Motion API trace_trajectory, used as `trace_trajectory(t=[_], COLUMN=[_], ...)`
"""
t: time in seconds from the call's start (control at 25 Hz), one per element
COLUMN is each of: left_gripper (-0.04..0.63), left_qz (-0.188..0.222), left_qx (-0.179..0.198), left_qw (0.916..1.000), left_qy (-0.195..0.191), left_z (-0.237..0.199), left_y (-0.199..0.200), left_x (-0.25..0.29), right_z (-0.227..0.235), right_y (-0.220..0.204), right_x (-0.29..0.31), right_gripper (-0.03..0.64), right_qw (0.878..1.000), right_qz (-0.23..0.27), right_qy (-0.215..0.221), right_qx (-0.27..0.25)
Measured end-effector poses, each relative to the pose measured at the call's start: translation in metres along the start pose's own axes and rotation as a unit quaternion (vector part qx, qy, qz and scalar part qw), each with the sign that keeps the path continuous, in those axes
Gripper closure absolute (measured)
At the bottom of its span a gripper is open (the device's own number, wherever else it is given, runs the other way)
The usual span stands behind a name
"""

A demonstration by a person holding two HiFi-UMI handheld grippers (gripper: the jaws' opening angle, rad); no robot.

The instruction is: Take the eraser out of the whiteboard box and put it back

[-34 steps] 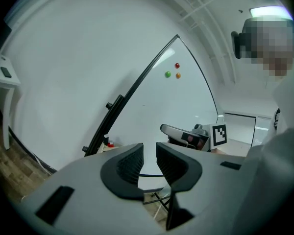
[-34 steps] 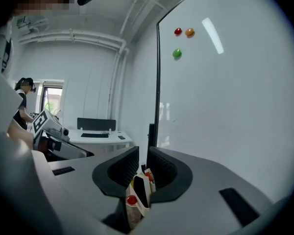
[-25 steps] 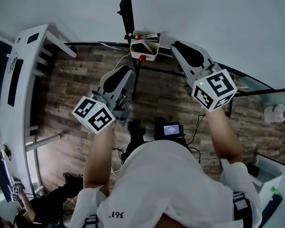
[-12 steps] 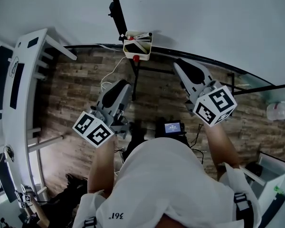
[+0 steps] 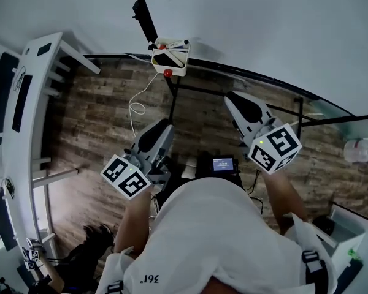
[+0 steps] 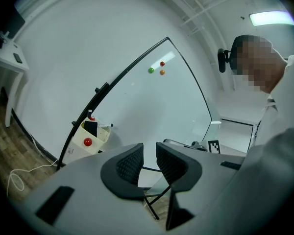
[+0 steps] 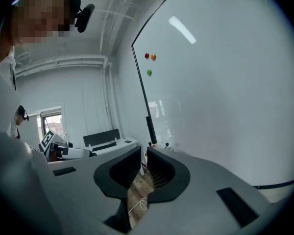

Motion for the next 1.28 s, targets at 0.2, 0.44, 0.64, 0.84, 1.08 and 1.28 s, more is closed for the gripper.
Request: trace_trajectory(t=[0.2, 0.44, 0.64, 0.84, 1.08, 1.28], left_gripper=[0.508, 0.508, 0.508, 0.508, 0.508, 0.508], left_qz=[0.003, -0.013, -0.023, -0.041, -0.060, -0.081], left_qx=[-0.005, -0.010, -0.011, -0.021, -0.019, -0.020], left_qw=[0.9999, 0.9999, 0.9995, 0.9984, 0.9960, 0.9922], left_qy=[0.010, -0.004, -0.018, -0.033, -0.062, -0.093], left_z=[0.013, 0.026, 0.036, 0.046, 0.062, 0.075], left_y=[-0.018, -0.033, -0.032, -0.035, -0.042, -0.052], left_x=[-0.002, -0.016, -0.044, -0.083, -0.125, -0.154], right_z=[0.002, -0.014, -0.032, -0.072, -0.120, -0.151], right_y=[-0.011, -0.027, -0.035, -0.047, -0.063, -0.078], right_x=[-0.009, -0.025, -0.041, -0.057, -0.084, -0.112], right_gripper=[0.560, 0.560, 0.560, 0.560, 0.560, 0.560], right_qw=[1.000, 1.000, 1.000, 0.999, 0.998, 0.995], right_qz=[-0.006, -0.009, -0.011, -0.018, -0.015, -0.008], right_qy=[0.017, 0.013, -0.015, -0.033, -0.058, -0.088], right_qx=[-0.001, 0.007, 0.015, 0.024, 0.026, 0.034])
Point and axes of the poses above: the fingertips, and each gripper's own axes: x forward along the fingers, z to its right, y out of its top, the point moved 3 cm from there along -x, backward along the fingers, and after that the axes turned 12 degrees about -y, right-handed, at the moved point
